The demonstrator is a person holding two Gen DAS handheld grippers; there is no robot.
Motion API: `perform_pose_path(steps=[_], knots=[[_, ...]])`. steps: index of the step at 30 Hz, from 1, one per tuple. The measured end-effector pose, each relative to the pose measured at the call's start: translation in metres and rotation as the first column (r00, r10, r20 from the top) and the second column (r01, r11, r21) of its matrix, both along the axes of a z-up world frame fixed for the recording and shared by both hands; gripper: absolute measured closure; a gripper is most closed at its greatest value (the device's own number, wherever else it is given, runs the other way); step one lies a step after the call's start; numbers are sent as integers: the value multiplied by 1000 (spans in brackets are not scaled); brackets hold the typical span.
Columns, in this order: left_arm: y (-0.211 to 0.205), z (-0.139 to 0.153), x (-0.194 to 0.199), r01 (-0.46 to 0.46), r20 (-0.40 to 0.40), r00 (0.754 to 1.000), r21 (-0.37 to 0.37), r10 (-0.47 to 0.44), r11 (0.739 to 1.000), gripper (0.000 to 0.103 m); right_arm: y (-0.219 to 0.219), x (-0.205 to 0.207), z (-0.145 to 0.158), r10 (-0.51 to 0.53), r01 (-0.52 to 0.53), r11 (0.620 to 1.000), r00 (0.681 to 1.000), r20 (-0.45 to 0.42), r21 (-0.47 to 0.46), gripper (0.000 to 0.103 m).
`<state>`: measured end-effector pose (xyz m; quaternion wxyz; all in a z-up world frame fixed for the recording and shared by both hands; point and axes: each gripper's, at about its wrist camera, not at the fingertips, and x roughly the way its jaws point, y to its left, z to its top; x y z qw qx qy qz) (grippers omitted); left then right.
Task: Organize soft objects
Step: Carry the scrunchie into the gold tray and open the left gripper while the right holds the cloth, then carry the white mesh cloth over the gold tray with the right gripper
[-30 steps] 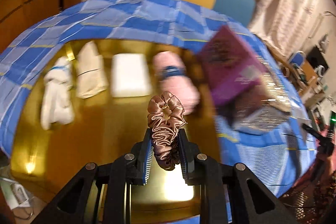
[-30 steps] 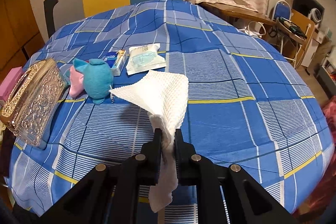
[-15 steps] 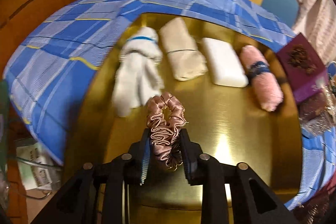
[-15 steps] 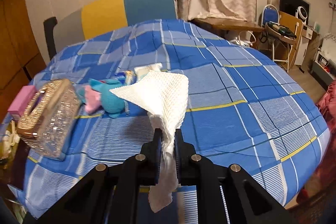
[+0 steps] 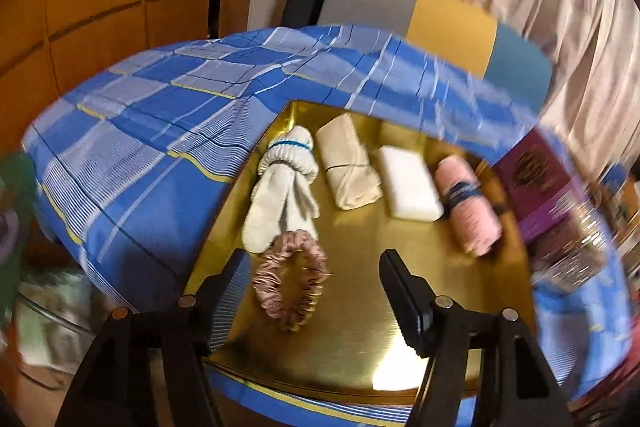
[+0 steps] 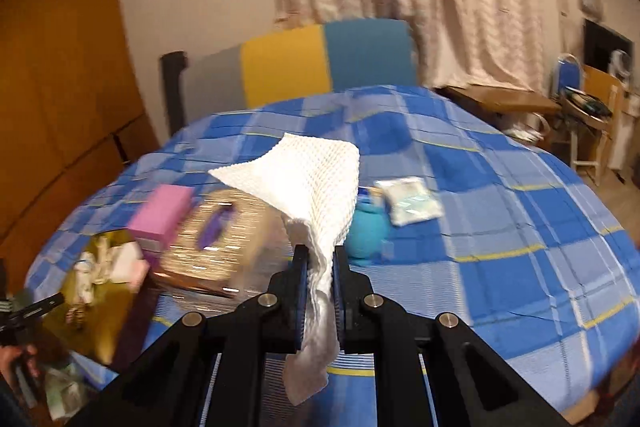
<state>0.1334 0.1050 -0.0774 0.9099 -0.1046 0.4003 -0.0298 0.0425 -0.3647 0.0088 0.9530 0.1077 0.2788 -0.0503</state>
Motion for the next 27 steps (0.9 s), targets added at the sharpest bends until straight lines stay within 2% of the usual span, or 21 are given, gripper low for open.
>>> perform_pose_path(steps=[2,6,12,19,23,27], knots=[[4,2,-2,-15,11,1000,-30,15,999,35,21,6,4,49,-49,999,999,1,4,91],[3,-4,-4,-21,-23,1000,-21,20,1000,36,67,21,7,155,-155,988,988,-4,23,91],[8,-10,-5,-53,-48,998,-33,51,998,36,143,43,3,317,-315,948,948,-30,42,91],[18,-7,-8,-93,-25,995,-21,92,995,37,229,78,-33,475,-458,879,869,-142,135,91],[24,-7,-6,-116,-24,993,-32,115,993,37,264,98,-61,515,-481,855,831,-209,195,91],[30,-7,-6,-137,-28,990,-52,135,989,37,286,111,-83,530,-481,846,808,-257,233,91]])
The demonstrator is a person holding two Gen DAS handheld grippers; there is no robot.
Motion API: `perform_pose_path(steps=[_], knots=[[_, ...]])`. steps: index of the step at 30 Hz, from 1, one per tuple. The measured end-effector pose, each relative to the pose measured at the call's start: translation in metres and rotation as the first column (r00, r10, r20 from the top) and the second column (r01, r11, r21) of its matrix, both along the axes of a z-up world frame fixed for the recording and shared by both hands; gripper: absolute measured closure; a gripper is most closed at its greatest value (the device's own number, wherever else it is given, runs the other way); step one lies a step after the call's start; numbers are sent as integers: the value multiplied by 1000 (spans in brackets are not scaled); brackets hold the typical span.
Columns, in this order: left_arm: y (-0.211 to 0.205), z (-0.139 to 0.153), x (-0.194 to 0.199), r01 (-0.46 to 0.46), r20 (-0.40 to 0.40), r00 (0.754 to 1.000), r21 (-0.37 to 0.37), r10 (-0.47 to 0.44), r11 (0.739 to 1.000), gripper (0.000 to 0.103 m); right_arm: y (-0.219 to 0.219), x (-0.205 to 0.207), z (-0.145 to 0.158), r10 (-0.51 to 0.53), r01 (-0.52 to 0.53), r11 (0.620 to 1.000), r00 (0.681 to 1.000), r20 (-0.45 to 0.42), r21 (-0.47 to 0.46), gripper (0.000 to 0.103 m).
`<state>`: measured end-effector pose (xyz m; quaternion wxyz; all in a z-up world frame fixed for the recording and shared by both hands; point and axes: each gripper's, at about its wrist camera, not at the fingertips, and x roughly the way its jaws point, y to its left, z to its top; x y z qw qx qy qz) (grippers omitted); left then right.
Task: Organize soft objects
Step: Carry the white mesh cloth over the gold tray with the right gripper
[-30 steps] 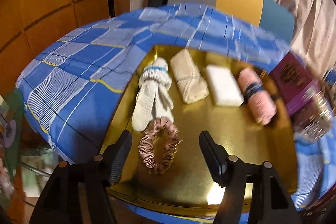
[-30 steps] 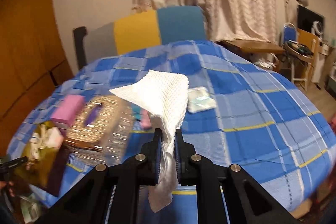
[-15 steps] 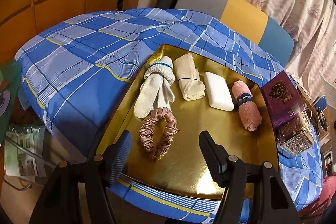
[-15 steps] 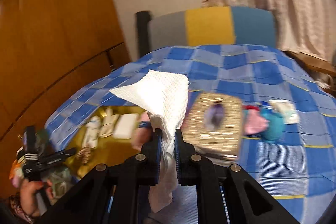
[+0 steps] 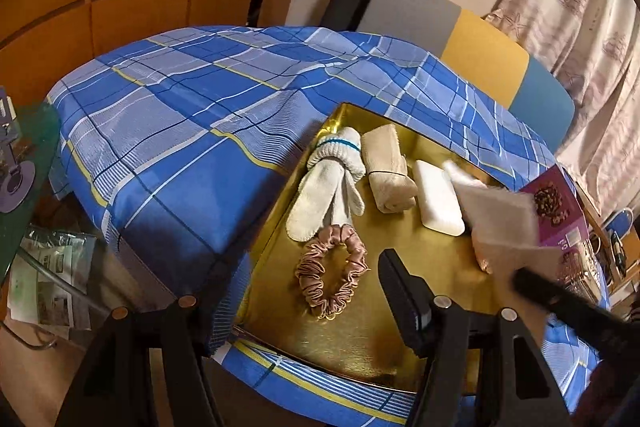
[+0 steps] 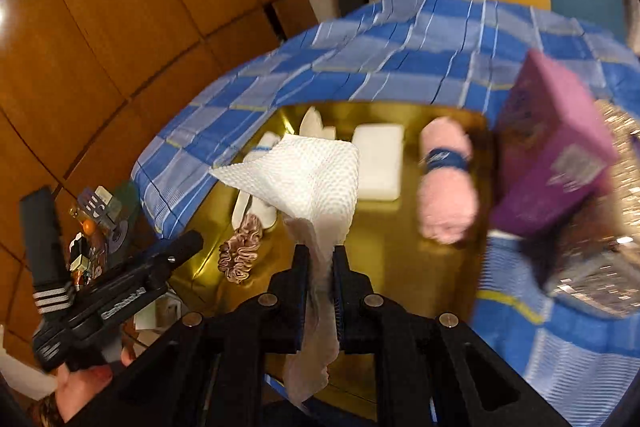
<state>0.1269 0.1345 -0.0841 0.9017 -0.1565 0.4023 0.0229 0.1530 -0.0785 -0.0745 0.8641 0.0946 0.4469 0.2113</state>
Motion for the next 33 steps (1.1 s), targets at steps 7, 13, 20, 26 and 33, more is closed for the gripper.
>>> perform_pose_path(steps=[7,13,20,26,33], knots=[[3,3,0,-10,7,1000,-18,10,1000,37,28,11,-16,12,-12,1000,999,-32,-14,91],[7,4,0,-22,8,1000,-28,23,999,37,41,23,-26,2,-4,1000,998,-58,-23,88],[9,6,-2,-25,17,1000,-46,26,999,37,50,34,-45,-7,1,999,993,-118,-53,73],[9,7,-3,-22,26,999,-60,23,998,37,40,20,-33,-14,10,998,998,-65,-57,59],[2,8,-4,22,38,999,-79,-19,997,37,28,-1,-4,0,2,996,1000,24,-85,59]])
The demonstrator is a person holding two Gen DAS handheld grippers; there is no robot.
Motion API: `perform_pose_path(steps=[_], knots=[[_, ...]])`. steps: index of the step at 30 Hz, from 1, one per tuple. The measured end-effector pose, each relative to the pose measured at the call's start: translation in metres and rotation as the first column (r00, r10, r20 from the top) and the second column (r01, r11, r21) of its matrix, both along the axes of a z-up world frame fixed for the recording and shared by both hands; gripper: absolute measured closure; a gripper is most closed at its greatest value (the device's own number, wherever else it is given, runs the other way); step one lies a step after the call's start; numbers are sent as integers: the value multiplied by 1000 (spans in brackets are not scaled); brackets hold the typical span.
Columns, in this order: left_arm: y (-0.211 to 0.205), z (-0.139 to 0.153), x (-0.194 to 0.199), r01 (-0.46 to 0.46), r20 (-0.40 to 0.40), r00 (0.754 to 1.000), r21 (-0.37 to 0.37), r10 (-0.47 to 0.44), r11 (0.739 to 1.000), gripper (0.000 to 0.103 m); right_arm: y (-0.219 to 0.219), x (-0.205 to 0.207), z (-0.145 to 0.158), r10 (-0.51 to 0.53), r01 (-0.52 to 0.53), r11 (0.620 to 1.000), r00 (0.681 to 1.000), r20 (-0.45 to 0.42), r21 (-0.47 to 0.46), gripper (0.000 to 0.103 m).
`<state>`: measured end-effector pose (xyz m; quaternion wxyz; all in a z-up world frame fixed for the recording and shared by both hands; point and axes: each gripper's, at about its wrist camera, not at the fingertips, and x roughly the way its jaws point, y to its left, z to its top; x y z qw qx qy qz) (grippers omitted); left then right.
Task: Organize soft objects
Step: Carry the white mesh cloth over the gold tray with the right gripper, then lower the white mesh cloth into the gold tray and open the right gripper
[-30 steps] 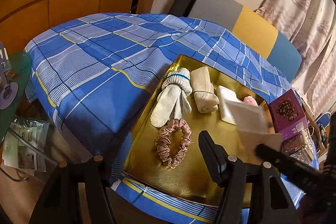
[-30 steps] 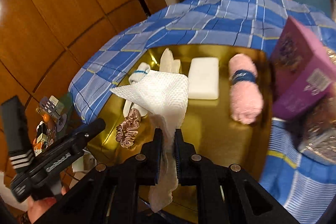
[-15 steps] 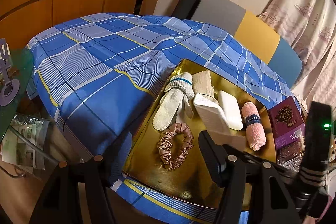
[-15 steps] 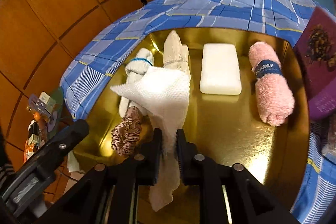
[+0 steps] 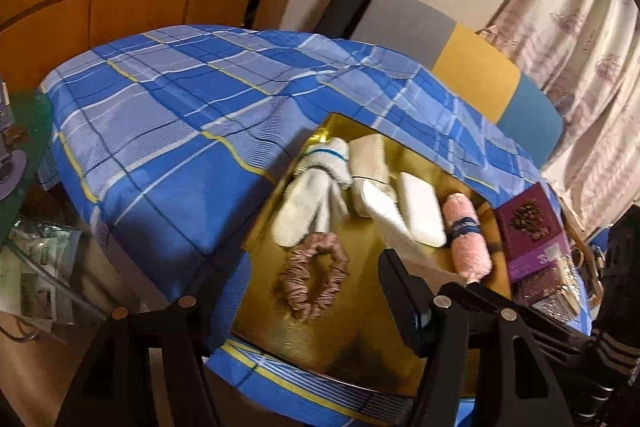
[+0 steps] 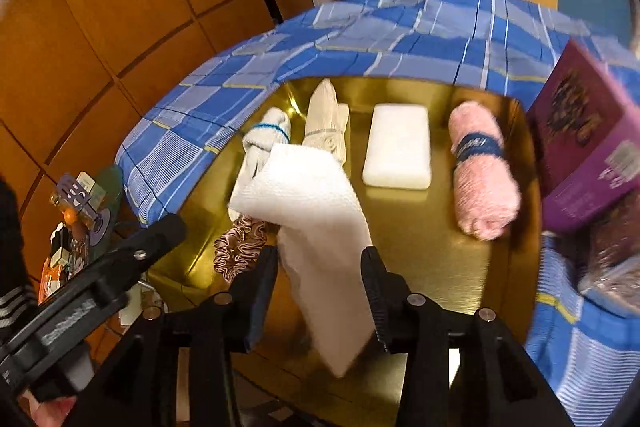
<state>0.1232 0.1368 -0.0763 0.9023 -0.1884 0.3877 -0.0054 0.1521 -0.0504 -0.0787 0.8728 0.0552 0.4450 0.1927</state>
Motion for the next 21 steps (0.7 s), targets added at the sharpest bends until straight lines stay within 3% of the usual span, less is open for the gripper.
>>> perform_pose_path(steps=[10,16,21], knots=[[-42,7,-8,152,63,986,43,-155,987,37,-55,-42,47,-43,49,998,987,153,-37,58],[-70,7,-16,260,82,961,52,-264,964,37,-125,-65,70,-171,178,984,960,223,-14,58],[-100,2,-23,359,58,931,40,-361,933,37,-194,-76,71,-294,307,951,929,224,-24,55]])
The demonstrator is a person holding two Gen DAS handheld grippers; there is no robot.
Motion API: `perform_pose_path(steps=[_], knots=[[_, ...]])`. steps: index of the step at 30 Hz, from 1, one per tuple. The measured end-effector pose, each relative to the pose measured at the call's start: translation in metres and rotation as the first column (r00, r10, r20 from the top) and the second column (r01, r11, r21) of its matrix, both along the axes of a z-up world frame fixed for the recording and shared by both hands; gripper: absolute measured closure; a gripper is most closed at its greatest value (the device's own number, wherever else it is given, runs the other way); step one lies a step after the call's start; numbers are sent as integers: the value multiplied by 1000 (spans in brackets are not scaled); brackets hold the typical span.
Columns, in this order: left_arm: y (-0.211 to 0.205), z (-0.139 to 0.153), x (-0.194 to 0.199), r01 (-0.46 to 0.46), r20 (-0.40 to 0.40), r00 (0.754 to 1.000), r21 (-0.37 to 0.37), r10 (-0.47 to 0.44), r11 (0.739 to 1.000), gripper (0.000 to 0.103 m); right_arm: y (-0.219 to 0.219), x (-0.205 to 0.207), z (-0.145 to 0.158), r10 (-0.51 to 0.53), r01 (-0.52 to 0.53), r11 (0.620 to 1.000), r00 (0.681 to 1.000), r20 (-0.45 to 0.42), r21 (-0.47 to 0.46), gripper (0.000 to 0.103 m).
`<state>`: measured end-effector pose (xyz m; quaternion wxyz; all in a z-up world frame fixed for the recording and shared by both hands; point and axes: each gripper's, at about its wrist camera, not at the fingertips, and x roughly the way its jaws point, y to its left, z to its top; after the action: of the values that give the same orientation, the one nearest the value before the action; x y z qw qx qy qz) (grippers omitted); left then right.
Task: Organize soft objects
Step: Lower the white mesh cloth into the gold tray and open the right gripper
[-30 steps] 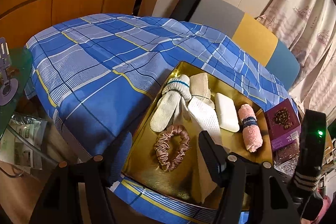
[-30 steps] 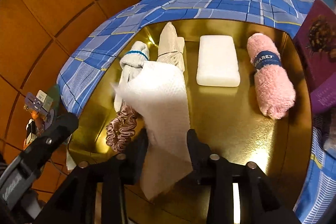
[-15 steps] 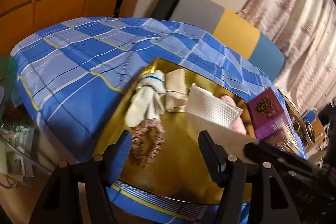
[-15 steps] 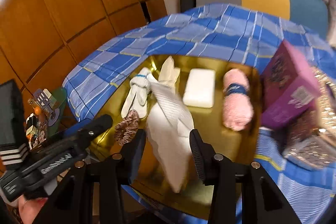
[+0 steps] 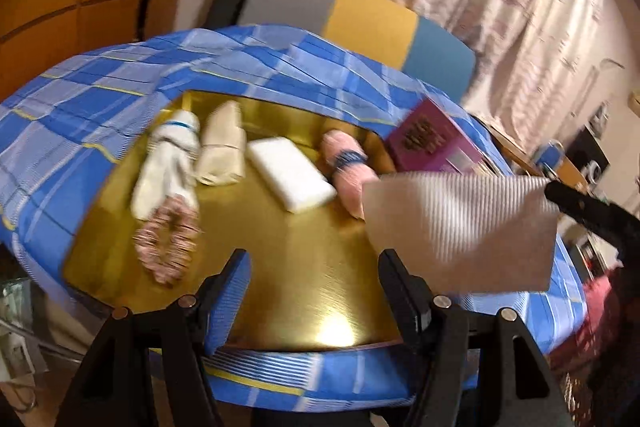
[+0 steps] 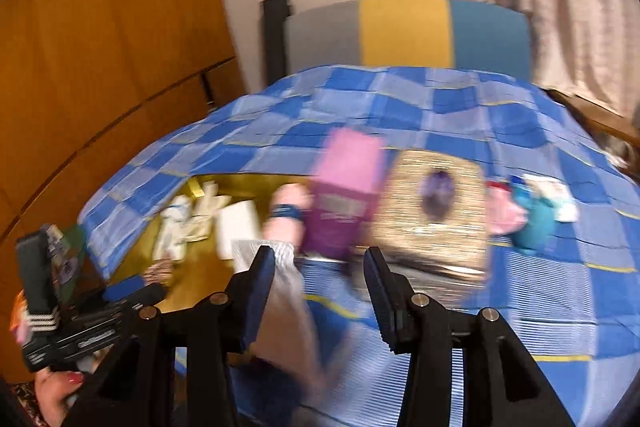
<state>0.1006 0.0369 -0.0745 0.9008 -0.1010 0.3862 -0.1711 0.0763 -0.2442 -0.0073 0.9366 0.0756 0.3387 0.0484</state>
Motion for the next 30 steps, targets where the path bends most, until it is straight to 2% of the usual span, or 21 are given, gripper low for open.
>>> perform_pose_path(steps=[4,7,11,14,18,22,25,30], knots=[[-24,-3,-8,57,3,998,11,-57,998,37,-54,-5,-11,-98,100,994,994,-43,35,53],[-36,-7,-9,70,-12,997,18,-70,997,37,-72,-7,-21,-114,121,989,990,-83,85,53],[-43,-9,-11,75,-23,997,17,-74,997,37,-61,-12,-27,-42,48,995,996,-77,86,52],[-44,-6,-14,80,-14,997,27,-79,996,37,-50,-10,-36,-10,16,998,996,-91,62,38],[-40,-2,-17,76,-6,997,26,-76,997,37,-51,-8,-44,-9,19,997,991,-134,70,37],[-31,-1,-16,61,-1,998,13,-61,998,37,-40,-8,-19,26,-18,997,994,-110,68,37],[-21,1,-15,44,2,999,5,-44,999,37,-20,1,15,76,-73,995,996,-54,62,37],[5,9,-15,-29,17,999,-29,29,999,37,32,37,79,182,-185,976,983,37,113,36]])
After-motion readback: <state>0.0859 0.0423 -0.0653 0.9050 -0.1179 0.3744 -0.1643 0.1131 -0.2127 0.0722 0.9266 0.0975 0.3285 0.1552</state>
